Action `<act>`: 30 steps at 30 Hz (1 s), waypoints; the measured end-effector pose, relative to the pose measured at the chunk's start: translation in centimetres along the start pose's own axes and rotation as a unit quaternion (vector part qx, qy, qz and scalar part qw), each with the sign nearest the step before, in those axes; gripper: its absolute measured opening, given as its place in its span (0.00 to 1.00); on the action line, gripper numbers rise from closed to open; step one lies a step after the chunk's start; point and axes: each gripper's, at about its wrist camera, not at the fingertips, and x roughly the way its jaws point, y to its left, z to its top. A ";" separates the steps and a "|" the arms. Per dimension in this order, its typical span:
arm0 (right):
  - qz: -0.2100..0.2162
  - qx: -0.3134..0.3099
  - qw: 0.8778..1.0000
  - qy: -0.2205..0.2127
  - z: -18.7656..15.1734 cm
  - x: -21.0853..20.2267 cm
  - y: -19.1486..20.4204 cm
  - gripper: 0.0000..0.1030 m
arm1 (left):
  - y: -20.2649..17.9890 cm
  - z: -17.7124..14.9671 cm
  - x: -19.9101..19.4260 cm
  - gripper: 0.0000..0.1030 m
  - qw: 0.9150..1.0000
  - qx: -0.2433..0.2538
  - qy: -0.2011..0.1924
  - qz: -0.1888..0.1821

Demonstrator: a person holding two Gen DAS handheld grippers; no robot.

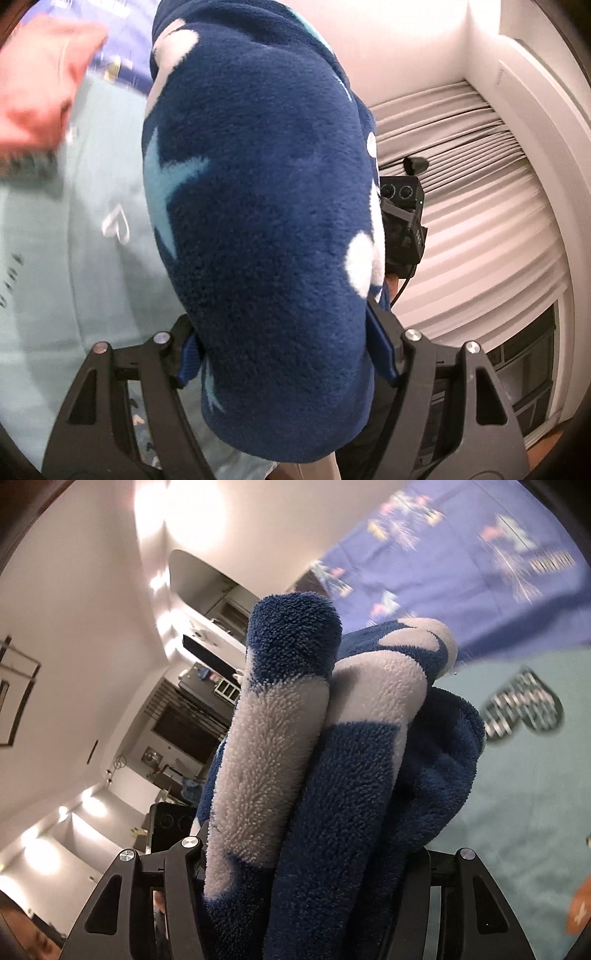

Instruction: Fold small clothes

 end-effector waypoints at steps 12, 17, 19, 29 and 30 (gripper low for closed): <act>-0.005 -0.098 0.995 0.022 7.7 12.0 8.6 0.57 | 3.6 8.7 -11.6 0.72 0.996 0.020 -0.080 0.038; 0.000 -0.089 0.996 0.028 10.4 19.4 7.3 0.57 | 9.0 13.2 -14.9 0.72 0.993 0.005 -0.098 0.058; -0.003 -0.075 0.997 0.033 10.9 22.3 5.7 0.57 | 10.9 14.2 -15.1 0.72 0.992 0.001 -0.102 0.071; -0.041 -0.032 0.997 0.058 11.6 31.2 -1.9 0.57 | 21.7 16.1 -12.7 0.72 0.989 -0.045 -0.117 0.080; -0.054 -0.033 0.996 0.063 11.3 31.7 -2.6 0.57 | 22.8 16.3 -12.1 0.72 0.989 -0.050 -0.112 0.084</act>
